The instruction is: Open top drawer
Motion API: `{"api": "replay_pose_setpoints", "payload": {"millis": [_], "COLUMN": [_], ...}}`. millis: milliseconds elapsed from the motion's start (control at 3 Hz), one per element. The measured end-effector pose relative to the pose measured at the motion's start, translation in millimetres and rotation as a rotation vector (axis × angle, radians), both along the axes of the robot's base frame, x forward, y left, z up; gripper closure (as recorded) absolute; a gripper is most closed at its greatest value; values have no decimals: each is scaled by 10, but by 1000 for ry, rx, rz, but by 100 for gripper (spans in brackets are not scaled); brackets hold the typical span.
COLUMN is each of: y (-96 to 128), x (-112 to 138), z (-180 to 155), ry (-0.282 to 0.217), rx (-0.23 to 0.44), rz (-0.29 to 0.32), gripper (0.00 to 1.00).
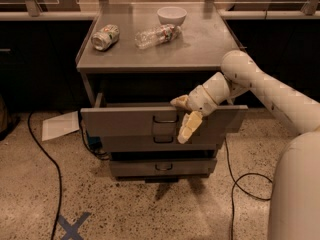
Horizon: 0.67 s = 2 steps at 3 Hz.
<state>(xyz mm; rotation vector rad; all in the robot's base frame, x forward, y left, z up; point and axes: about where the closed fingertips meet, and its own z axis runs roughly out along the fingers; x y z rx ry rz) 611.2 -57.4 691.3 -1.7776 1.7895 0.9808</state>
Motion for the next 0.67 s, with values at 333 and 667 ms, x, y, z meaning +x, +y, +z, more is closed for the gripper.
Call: {"api": "replay_pose_setpoints", "payload": {"millis": [333, 667], "y": [-52, -52], "x": [-348, -348], "z": [104, 139], "ry": [31, 31], "rx": [46, 46], "rz": [-26, -26], "gripper": [0, 0]}}
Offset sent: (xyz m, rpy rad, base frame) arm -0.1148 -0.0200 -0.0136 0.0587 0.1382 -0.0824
